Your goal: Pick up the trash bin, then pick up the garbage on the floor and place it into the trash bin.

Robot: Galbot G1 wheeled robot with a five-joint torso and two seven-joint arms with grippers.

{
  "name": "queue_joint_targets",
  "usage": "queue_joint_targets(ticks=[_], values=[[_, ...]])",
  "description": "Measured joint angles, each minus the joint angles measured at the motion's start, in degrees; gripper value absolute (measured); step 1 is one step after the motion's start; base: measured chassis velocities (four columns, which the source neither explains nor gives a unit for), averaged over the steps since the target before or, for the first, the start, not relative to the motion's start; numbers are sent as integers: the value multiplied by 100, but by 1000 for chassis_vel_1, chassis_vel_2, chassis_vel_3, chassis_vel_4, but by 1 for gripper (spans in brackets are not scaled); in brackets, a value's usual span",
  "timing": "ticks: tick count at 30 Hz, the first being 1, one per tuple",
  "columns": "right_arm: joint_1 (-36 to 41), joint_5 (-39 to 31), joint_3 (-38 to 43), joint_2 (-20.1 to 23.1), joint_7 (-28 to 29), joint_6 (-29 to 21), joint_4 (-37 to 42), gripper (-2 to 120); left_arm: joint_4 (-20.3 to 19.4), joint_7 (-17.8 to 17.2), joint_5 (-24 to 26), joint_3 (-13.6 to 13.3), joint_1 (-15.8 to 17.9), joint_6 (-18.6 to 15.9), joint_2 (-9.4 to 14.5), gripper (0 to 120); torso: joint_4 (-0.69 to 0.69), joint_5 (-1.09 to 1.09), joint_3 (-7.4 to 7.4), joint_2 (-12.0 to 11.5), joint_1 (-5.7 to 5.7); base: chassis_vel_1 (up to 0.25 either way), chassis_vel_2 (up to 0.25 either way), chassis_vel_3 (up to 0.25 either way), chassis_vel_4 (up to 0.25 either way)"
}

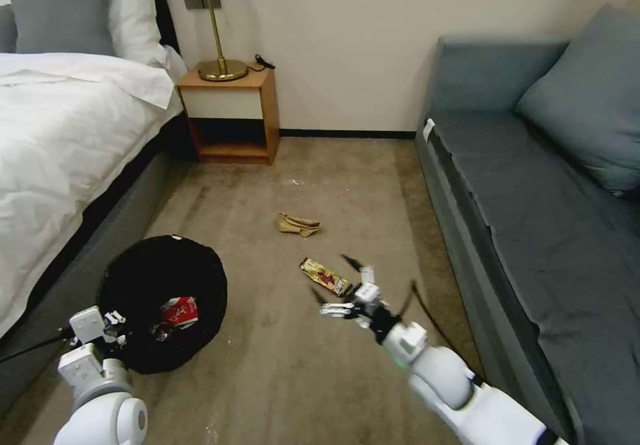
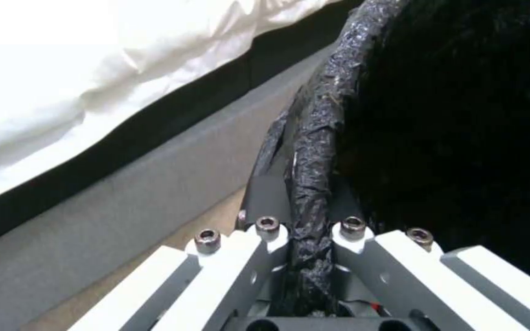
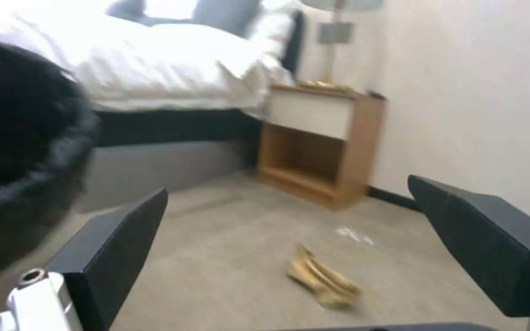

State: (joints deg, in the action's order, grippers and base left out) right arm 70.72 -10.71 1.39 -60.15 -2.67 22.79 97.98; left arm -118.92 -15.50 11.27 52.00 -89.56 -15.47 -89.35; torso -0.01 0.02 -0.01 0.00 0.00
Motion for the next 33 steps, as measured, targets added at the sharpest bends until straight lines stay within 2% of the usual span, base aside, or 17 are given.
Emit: queue_joint_targets(ticks=[5,8,25,33], values=[[593,307,426,-265,519,26,0,100,0,0,33,27,13,3,19,3,0,-1,0,0,0,0,0,0,0],[754,352,570,-382,634,68,-7,100,-2,0,38,31,3,7,20,3,0,-1,0,0,0,0,0,0,0],[895,446,906,-703,655,426,-207,100,-121,-5,113,61,-94,21,58,3,1,-2,0,0,0,0,0,0,0],[853,382,934,-717,593,487,-259,100,-141,-9,134,62,-101,21,71,3,1,-2,1,0,0,-83,90,76,-84]])
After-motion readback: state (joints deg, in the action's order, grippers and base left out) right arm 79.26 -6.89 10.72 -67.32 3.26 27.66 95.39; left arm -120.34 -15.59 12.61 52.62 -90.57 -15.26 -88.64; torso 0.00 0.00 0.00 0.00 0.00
